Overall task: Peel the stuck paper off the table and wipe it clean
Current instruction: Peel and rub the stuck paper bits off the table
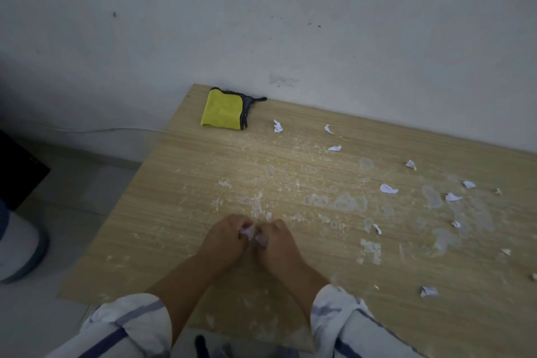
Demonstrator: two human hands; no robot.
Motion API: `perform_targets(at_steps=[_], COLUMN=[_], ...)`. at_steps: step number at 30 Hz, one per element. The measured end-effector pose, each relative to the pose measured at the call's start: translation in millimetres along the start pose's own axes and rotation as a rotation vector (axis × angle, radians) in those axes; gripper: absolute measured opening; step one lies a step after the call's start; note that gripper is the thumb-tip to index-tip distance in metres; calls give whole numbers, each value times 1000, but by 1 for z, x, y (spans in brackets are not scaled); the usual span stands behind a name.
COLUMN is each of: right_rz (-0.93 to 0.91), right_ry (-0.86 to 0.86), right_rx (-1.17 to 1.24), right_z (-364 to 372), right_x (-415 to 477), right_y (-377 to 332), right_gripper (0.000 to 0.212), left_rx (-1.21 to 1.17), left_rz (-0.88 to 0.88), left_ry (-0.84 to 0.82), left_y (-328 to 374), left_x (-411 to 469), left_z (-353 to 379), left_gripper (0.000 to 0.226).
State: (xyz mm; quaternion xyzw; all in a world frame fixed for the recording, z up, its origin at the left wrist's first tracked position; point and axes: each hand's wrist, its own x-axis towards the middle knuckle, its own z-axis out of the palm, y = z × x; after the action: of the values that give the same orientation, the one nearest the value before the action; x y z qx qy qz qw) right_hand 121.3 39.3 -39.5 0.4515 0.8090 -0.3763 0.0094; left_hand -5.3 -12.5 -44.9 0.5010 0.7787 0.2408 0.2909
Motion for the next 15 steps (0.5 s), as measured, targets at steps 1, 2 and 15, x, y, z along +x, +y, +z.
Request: perform_targets(at_steps=[1, 2, 15], right_rz=[13, 30, 93], right_ry=[-4, -2, 226], right_rx=[34, 67, 11], right_z=[-3, -8, -94], right_x=[0, -1, 69], right_y=[-1, -2, 45], right_gripper=[58, 56, 43], left_rx=[-7, -5, 268], left_rz=[26, 49, 43], left_ry=[-24, -40, -19], left_y=[-1, -2, 54], left_x=[-1, -1, 101], left_z=[-2, -5, 7], left_gripper=[33, 36, 48])
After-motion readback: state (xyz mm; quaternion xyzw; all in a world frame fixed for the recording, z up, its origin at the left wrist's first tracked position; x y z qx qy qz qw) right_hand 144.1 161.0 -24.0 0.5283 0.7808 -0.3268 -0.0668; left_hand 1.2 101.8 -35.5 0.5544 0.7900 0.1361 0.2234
